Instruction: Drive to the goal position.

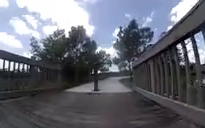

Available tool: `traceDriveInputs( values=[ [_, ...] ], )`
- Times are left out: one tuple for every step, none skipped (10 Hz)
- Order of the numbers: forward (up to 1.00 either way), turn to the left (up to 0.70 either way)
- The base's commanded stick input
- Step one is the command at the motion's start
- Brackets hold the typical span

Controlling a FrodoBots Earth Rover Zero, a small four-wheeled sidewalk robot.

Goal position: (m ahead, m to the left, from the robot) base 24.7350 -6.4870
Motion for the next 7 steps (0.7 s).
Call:
traceDriveInputs(
  values=[
    [0.85,0.00],
    [0.85,0.00],
    [0.85,0.00],
    [0.85,0.00],
    [0.85,0.00],
    [0.85,0.00],
    [0.85,0.00]
  ],
)
